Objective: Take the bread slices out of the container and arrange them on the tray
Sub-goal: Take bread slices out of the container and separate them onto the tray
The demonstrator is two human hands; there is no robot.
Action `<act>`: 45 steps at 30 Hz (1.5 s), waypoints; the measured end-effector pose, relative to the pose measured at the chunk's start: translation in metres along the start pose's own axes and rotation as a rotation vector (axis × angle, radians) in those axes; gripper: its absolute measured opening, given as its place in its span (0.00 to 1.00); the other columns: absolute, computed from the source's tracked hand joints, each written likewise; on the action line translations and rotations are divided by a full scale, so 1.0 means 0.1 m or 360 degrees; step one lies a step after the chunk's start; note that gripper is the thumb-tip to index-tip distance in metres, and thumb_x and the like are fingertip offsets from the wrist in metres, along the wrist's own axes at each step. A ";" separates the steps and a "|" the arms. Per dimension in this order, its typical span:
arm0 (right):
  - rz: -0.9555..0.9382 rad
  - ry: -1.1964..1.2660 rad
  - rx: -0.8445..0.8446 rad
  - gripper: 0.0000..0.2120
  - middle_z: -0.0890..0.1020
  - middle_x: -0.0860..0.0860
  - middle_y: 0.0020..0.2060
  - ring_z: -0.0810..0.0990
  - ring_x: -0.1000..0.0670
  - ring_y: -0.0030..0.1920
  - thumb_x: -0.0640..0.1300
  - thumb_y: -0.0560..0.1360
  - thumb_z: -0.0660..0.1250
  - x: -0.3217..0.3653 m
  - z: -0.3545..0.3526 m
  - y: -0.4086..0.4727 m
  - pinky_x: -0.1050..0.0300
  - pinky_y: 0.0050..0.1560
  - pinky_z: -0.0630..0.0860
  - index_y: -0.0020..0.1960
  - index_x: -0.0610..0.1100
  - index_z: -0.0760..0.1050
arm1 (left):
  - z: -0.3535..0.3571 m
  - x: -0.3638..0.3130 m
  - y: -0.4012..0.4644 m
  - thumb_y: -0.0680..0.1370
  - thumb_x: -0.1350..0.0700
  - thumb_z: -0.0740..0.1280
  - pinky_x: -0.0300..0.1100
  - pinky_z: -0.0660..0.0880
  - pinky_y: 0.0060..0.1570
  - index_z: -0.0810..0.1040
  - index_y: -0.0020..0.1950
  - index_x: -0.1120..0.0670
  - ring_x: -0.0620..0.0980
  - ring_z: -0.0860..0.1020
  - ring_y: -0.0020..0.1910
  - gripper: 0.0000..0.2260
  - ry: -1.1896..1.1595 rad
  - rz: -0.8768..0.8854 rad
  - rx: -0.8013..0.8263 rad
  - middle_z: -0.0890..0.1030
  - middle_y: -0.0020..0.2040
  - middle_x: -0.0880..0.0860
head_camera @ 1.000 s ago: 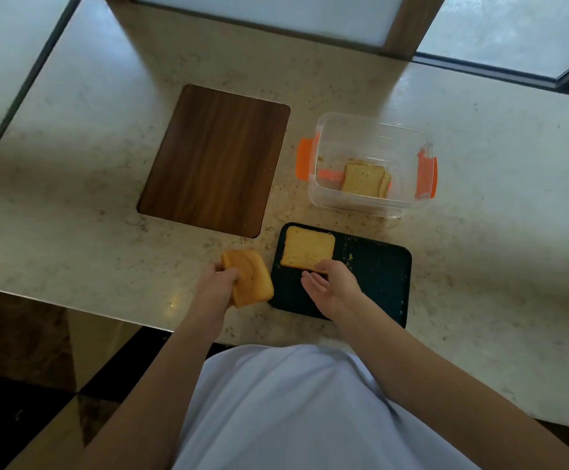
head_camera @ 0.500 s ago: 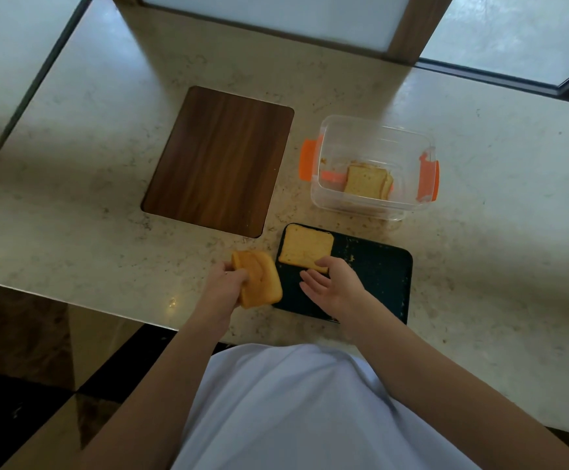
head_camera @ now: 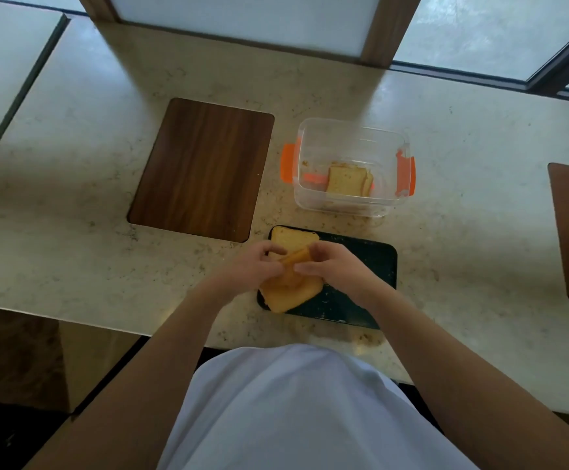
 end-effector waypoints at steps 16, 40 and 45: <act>0.0473 0.0480 -0.0456 0.11 0.83 0.46 0.53 0.81 0.46 0.55 0.44 0.74 0.75 -0.78 0.17 -0.06 0.48 0.55 0.79 0.56 0.45 0.80 | 0.11 0.53 -0.01 0.82 0.52 0.65 0.45 0.78 0.55 0.74 0.70 0.56 0.51 0.79 0.57 0.18 -0.0196 -0.0302 -0.0191 0.80 0.58 0.53; 0.0363 -0.0129 -0.0327 0.10 0.74 0.45 0.43 0.70 0.51 0.36 0.42 0.74 0.66 -0.60 0.28 0.00 0.60 0.29 0.64 0.54 0.38 0.74 | 0.08 0.34 0.05 0.78 0.57 0.61 0.43 0.59 0.34 0.64 0.33 0.55 0.50 0.65 0.30 0.13 0.0373 -0.0171 -0.0381 0.65 0.30 0.52; 0.0354 -0.0254 -0.0271 0.09 0.76 0.44 0.47 0.73 0.51 0.38 0.43 0.75 0.65 -0.62 0.26 0.03 0.59 0.32 0.68 0.53 0.41 0.74 | 0.21 0.24 0.10 0.78 0.61 0.61 0.43 0.57 0.29 0.61 0.31 0.54 0.48 0.61 0.27 0.17 0.0806 -0.0116 -0.0329 0.63 0.29 0.52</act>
Point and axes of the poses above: each hand's wrist, its own y-axis towards the middle knuckle, its own z-axis out of the palm, x = y × z, the point moved 7 cm from there along y, towards the middle knuckle
